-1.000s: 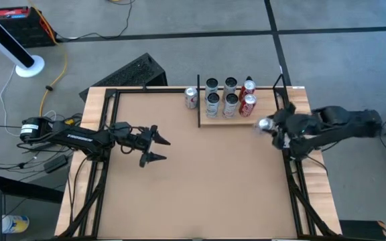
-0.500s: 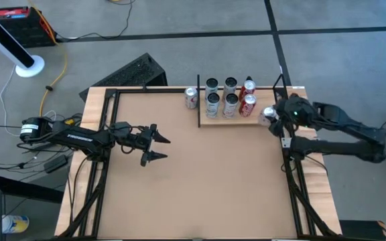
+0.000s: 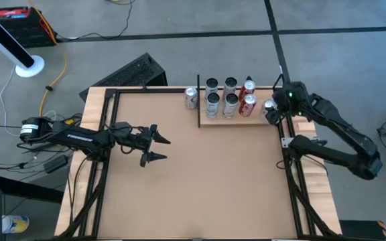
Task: Place canned beverage on shelf
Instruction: Put the bottom silver and red soda can on the shelf
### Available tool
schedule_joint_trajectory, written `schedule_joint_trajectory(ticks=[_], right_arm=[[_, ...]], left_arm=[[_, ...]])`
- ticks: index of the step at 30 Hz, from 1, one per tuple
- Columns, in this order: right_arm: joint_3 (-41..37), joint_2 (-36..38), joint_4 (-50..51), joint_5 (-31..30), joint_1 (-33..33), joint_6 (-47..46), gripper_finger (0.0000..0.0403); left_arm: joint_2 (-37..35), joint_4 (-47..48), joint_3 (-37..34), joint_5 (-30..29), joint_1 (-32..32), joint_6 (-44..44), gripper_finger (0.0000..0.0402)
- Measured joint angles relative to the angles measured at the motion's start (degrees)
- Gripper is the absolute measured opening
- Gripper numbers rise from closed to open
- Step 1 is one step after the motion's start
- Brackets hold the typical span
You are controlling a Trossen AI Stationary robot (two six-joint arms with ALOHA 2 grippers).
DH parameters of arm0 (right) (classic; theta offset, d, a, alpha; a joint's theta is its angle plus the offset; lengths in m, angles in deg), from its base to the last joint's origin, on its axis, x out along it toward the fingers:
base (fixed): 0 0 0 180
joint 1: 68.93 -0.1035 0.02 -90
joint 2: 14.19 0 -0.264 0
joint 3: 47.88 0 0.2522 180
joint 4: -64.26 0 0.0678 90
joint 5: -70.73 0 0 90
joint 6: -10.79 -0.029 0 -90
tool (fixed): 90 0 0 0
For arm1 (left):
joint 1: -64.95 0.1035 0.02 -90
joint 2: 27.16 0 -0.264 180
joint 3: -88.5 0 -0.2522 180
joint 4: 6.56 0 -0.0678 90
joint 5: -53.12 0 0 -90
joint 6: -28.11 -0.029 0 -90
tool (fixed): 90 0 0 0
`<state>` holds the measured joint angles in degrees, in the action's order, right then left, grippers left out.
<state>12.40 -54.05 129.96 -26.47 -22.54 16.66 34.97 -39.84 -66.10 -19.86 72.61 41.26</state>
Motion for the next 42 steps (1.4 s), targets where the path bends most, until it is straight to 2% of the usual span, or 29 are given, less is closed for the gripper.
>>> schedule_joint_trajectory(ticks=[2,11,35,38,42], right_arm=[[0.0,-1.4,-1.3,3.5,3.1,1.4,0.0276],[0.0,-5.0,-4.7,11.5,13.3,5.7,0.0276],[0.2,-8.4,-3.0,11.8,13.0,9.0,0.0277],[0.2,-8.4,-2.8,11.8,12.9,9.1,0.0289],[0.1,-8.5,-2.4,11.7,12.9,9.2,0.0326]], left_arm=[[0.0,0.0,0.0,0.3,0.0,0.0,0.0320],[0.0,0.0,0.0,0.3,0.0,-0.3,0.0320],[0.0,0.0,0.0,0.2,0.0,0.0,0.0320],[0.0,0.0,0.0,0.2,0.0,0.0,0.0320],[0.0,0.0,0.0,0.2,0.0,0.0,0.0320]])
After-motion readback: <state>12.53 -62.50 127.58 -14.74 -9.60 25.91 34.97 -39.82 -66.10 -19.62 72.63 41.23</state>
